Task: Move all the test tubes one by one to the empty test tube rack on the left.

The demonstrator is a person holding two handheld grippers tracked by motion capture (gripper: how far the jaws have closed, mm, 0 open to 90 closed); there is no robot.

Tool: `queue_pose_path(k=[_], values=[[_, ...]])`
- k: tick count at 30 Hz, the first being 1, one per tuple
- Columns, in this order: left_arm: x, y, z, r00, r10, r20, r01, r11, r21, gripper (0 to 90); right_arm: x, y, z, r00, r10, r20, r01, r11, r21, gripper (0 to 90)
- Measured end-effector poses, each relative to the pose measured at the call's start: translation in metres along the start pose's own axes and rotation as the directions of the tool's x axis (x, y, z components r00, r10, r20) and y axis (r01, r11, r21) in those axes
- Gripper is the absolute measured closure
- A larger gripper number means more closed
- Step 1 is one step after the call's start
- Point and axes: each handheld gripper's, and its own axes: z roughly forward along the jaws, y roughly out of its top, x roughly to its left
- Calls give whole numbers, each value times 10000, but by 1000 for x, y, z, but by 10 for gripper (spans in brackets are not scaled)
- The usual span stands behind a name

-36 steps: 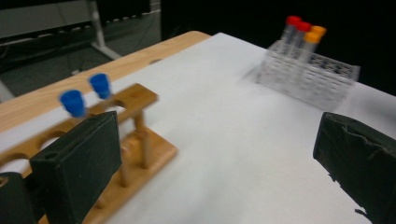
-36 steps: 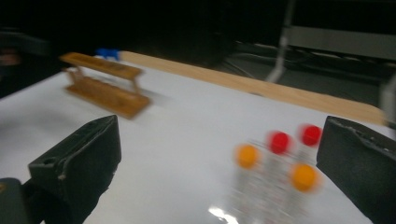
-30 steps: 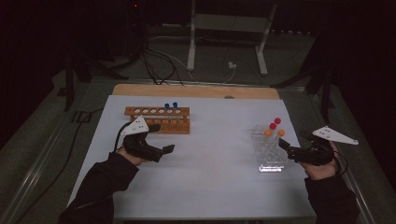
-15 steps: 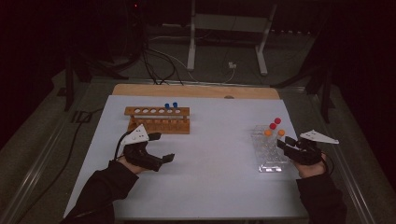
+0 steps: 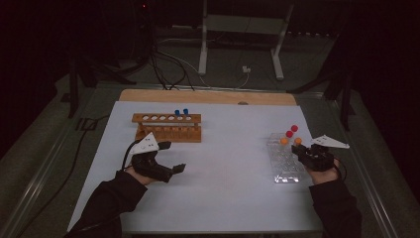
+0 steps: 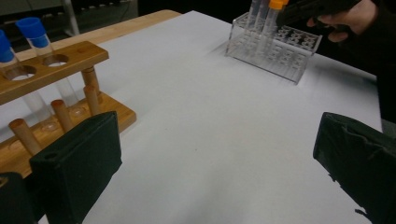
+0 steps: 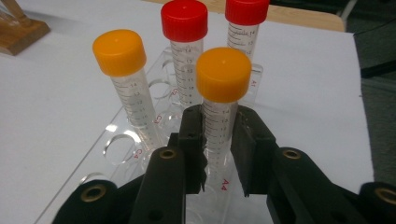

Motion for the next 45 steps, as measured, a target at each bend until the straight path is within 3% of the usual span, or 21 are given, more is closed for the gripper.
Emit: queue_pose_path(k=[10,21,29,36,45], values=[[0,1,-1,9999,-42,91,42,10000,60,19,1,13,-16,9998,-169,74,173,9988,-449,751],[-2,3,-1,9998,-8,203,8,10000,42,19,11,39,-53,9980,-573,266,600,9912,-1179,751],[-6,8,2,9991,39,420,-42,10000,90,19,40,47,-69,9926,-1050,-611,952,9847,-1462,751],[-10,14,6,9974,86,712,-96,9999,130,19,73,44,-58,9728,-1519,-1750,1295,9826,-1330,751],[-17,28,16,9934,267,1118,-276,9996,60,20,118,36,-25,9268,-2307,-2963,2168,9730,-794,750]])
